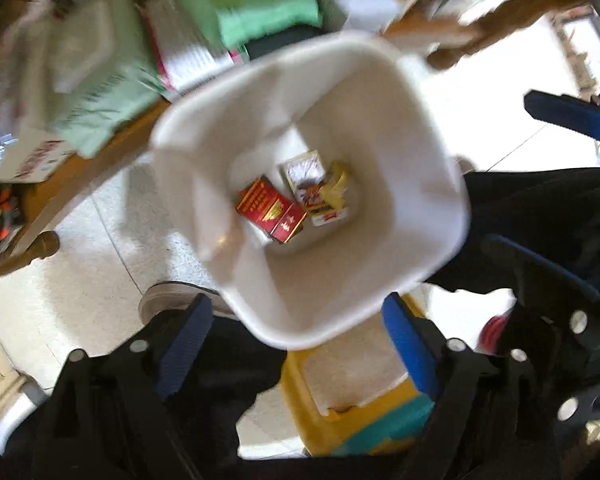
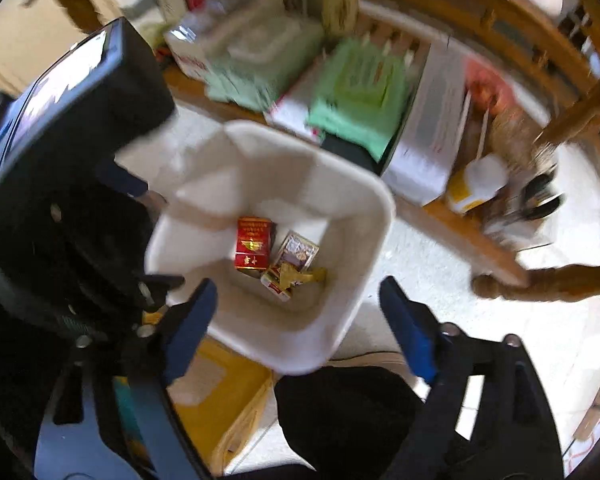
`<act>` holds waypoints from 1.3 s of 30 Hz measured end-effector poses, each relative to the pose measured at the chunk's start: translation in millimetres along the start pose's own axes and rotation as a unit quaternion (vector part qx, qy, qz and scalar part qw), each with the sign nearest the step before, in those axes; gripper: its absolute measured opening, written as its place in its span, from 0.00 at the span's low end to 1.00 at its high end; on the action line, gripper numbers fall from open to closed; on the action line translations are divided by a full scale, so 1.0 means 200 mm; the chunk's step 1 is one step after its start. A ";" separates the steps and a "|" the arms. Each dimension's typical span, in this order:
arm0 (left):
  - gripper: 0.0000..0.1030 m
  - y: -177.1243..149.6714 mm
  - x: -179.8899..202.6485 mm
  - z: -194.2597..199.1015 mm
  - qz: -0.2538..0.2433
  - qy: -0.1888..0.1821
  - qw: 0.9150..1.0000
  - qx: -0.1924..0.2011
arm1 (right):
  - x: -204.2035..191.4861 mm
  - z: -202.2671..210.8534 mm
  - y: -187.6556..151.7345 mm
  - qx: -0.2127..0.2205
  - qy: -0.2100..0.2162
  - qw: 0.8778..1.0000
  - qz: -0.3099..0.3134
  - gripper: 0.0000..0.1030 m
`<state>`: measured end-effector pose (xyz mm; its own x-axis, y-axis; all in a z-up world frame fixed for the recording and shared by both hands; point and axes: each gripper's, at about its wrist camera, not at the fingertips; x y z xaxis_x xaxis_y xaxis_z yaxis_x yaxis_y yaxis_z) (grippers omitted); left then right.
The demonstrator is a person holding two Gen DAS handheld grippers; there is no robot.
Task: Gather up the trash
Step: 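Move the left tool toward the tissue while the right tool approaches the red cup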
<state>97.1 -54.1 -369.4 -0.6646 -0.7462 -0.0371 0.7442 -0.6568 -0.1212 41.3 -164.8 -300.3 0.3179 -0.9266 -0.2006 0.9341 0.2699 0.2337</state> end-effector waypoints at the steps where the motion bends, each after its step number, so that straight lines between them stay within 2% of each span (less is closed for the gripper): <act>1: 0.83 -0.04 -0.01 0.06 -0.001 -0.003 1.000 0.011 | -0.04 0.11 -0.02 0.010 0.001 1.000 0.011 0.84; 5: 0.83 -0.21 -0.07 0.46 -0.008 0.001 0.998 0.061 | -0.12 0.49 0.00 0.047 0.031 0.998 0.034 0.90; 8: 0.86 -0.22 -0.15 0.87 -0.017 0.033 0.993 0.110 | -0.12 0.74 0.06 0.075 0.017 0.996 0.050 0.93; 9: 0.87 -0.21 -0.18 0.98 -0.019 0.046 0.991 0.125 | -0.11 0.86 0.11 0.089 -0.001 0.995 0.054 0.94; 10: 0.91 -0.17 -0.22 1.13 -0.021 0.071 0.986 0.146 | -0.10 0.95 0.15 0.100 -0.012 0.993 0.059 0.94; 13: 0.91 -0.04 -0.31 1.48 -0.025 0.136 0.971 0.192 | -0.05 1.24 0.30 0.129 -0.037 0.988 0.074 0.94; 16: 0.93 0.11 -0.40 1.76 -0.036 0.146 0.965 0.216 | 0.02 1.47 0.47 0.147 -0.066 0.983 0.090 0.94; 19: 0.93 0.29 -0.51 1.94 -0.010 0.157 0.962 0.223 | 0.11 1.59 0.61 0.157 -0.112 0.977 0.090 0.94; 22: 0.93 0.47 -0.59 2.01 -0.004 0.161 0.963 0.214 | 0.20 1.62 0.72 0.154 -0.134 0.975 0.088 0.94; 25: 0.93 0.64 -0.63 2.00 -0.015 0.164 0.967 0.193 | 0.31 1.59 0.79 0.138 -0.119 0.980 0.087 0.94; 28: 0.93 0.78 -0.65 1.95 -0.022 0.177 0.968 0.179 | 0.38 1.56 0.89 0.122 -0.103 0.983 0.090 0.94; 31: 0.93 0.89 -0.70 1.87 -0.024 0.162 0.973 0.162 | 0.43 1.55 0.94 0.111 -0.101 0.984 0.094 0.94; 39: 0.93 1.12 -0.79 1.68 -0.036 0.157 0.978 0.129 | 0.57 1.43 1.01 0.078 -0.081 0.988 0.109 0.94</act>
<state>390.8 -119.8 -58.2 -0.6733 -0.6535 -0.3459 0.6599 -0.7421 0.1174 220.5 -290.9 -3.0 0.4664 -0.8843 0.0231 0.8060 0.4356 0.4006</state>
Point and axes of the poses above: each gripper's, at about its wrist camera, not at the fingertips, and z roughly against the way its jaws point, x to its right, y to its top, and after that the axes turned 10 degrees about y, right-handed
